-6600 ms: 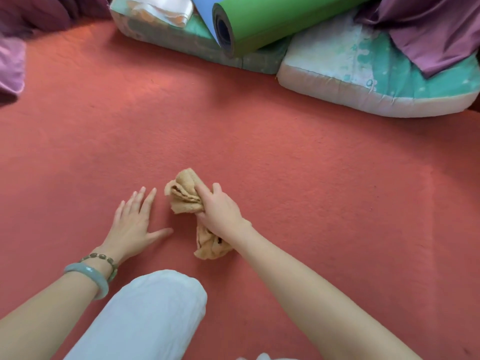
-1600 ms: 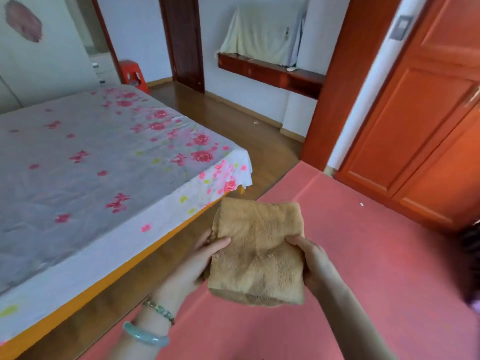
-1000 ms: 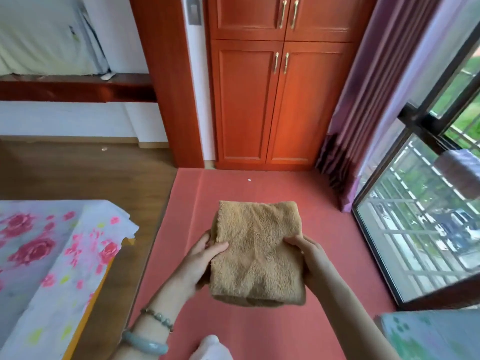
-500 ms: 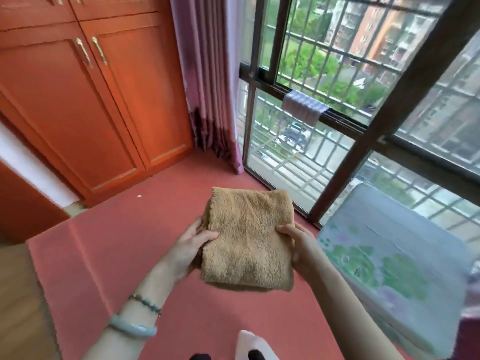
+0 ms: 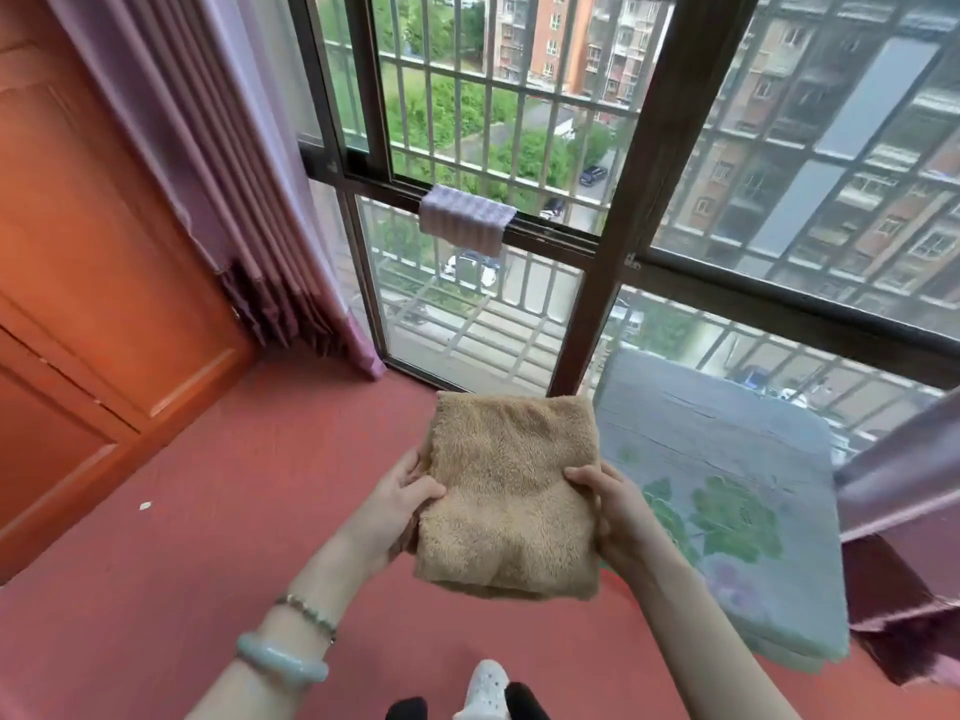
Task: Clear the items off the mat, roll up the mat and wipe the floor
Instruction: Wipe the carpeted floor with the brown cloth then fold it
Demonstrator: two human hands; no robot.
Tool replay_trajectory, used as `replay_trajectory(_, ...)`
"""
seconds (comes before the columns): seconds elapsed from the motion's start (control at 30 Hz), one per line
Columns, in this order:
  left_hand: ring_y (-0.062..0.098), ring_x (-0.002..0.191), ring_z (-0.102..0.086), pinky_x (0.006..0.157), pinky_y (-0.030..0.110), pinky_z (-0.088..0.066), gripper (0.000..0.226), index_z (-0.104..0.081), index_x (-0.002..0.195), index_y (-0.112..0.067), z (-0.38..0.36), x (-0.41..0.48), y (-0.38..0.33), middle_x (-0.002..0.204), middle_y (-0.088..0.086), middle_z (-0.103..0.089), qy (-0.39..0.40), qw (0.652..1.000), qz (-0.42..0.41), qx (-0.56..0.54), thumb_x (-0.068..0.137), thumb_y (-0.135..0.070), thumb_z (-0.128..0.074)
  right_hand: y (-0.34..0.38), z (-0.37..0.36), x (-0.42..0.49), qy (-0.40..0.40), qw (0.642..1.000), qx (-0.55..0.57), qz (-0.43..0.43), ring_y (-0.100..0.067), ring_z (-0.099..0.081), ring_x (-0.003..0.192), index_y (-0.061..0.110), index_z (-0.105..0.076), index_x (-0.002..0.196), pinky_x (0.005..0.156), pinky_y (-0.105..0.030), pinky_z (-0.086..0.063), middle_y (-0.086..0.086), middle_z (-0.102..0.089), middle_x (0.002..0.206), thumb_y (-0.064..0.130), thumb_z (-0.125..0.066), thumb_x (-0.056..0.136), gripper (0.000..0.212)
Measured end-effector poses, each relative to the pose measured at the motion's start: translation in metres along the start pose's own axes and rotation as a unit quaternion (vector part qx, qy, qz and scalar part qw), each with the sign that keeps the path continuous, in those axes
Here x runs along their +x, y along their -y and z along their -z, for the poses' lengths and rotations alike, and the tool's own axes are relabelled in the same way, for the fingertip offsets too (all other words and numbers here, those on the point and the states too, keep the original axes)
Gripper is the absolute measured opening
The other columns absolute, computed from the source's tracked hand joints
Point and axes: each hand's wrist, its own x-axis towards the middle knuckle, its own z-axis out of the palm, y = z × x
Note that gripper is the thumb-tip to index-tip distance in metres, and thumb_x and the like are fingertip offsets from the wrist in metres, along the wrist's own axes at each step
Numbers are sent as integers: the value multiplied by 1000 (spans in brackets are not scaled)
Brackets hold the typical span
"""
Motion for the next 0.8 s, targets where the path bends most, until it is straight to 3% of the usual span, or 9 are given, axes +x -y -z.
replay_trajectory(0.1, 14, 82, -63, 56, 22, -51, 49, -50, 122, -24, -8, 33, -4, 109, 3, -63, 15, 1000, 15, 15, 89, 11, -40, 17, 10, 17, -17, 1000, -10, -4, -16, -67, 69, 7, -63, 98, 60, -28, -54, -5, -70, 80, -1, -53, 84, 19)
replay_trajectory(0.2, 15, 83, -64, 57, 24, -52, 49, -49, 123, -24, -15, 63, -13, 111, 3, -63, 37, 998, 29, 34, 89, 11, -40, 29, 17, 32, -42, 999, 14, -4, -14, -67, 65, 6, -63, 97, 56, -25, -53, -3, -70, 75, -1, -55, 83, 18)
replay_trajectory(0.37, 5, 66, -64, 51, 18, -48, 48, -46, 126, -15, -33, 118, -31, 102, 5, -62, 85, 990, 44, 103, 89, 14, -39, 46, 34, 60, -89, 995, 36, 6, -17, -67, 70, 4, -63, 101, 61, -27, -54, -6, -71, 81, -2, -55, 82, 21)
replay_trajectory(0.5, 17, 89, -63, 72, 29, -53, 51, -45, 131, -15, -44, 166, -44, 109, 8, -63, 138, 978, 59, 142, 89, 13, -40, 59, 45, 78, -130, 990, 55, 18, -22, -65, 81, 2, -60, 109, 69, -31, -53, -11, -68, 94, -1, -56, 84, 26)
replay_trajectory(0.63, 11, 75, -64, 57, 22, -50, 52, -47, 127, -23, -62, 204, -66, 99, 4, -65, 191, 964, 76, 171, 89, 12, -42, 70, 54, 95, -174, 979, 97, 36, -25, -64, 88, 1, -58, 112, 76, -35, -52, -15, -66, 101, -1, -56, 84, 29)
replay_trajectory(0.8, 12, 67, -60, 49, 21, -43, 53, -49, 126, -29, -94, 244, -81, 89, -1, -67, 250, 941, 82, 214, 89, 9, -46, 86, 74, 110, -221, 966, 125, 53, -20, -66, 74, 5, -60, 104, 68, -32, -53, -10, -68, 90, -2, -54, 84, 22)
